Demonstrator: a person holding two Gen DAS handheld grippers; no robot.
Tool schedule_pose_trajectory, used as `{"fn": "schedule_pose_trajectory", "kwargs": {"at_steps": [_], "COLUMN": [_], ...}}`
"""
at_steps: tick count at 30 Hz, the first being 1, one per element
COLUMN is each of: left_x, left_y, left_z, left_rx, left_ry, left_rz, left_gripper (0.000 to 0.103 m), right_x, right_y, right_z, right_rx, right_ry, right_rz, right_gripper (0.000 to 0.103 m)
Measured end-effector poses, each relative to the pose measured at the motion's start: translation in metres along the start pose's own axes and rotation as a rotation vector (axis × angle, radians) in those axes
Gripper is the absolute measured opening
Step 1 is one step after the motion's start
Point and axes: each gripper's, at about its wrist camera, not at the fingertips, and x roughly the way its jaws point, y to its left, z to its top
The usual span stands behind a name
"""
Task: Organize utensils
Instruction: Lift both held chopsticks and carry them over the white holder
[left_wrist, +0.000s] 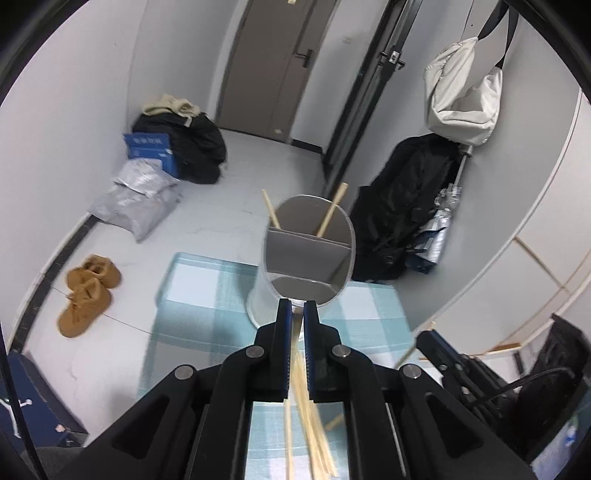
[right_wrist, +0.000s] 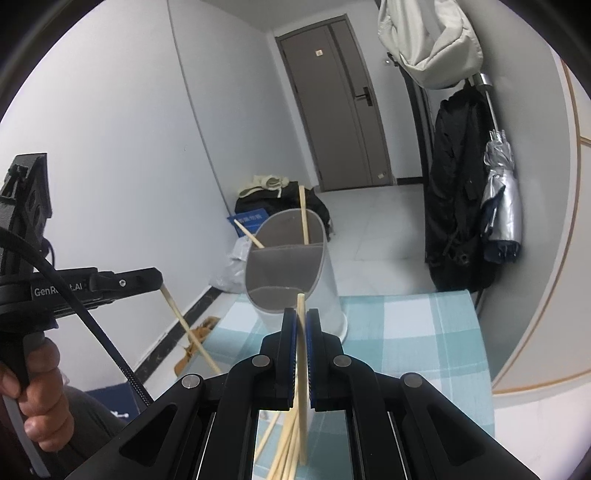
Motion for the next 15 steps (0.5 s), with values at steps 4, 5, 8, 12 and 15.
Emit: {"fn": "schedule_pose_trajectory", "kwargs": {"at_steps": [4,5,8,12,15], "left_x": [0.002,0.003,0.003,-0.006,-0.013], "left_y": [0.003,0.003,0.002,-0.003,-0.006], "left_z": [0.005,0.006,0.015,0.03,0.045], "left_rx": [-0.015,-0.018,-0.025,-0.027,-0.035], "left_ry": [0.008,0.01,0.015,-0.014,-0.035], "left_rz": [-0.025,-0.027,-0.043,-0.095,-0.127], "left_gripper": [0.003,0.003,0.003,0.003,0.003], "right_x": [-0.003,-0.004,-0.006,-0.002,-0.002], "right_y": [0.003,0.003,0.001,0.001,-0.001], "right_z": [0.005,0.007,0.015,0.033,0.049], "right_rx": [-0.018,-0.014,-0.005,-0.018,-0.014], "right_ry": [-0.025,-0.034,-0.05,-0.061,-0.076], "right_rz": [0.0,0.0,-0.001,0.001,0.008], "right_gripper": [0.004,0.004,0.004,0.004,0.004]}}
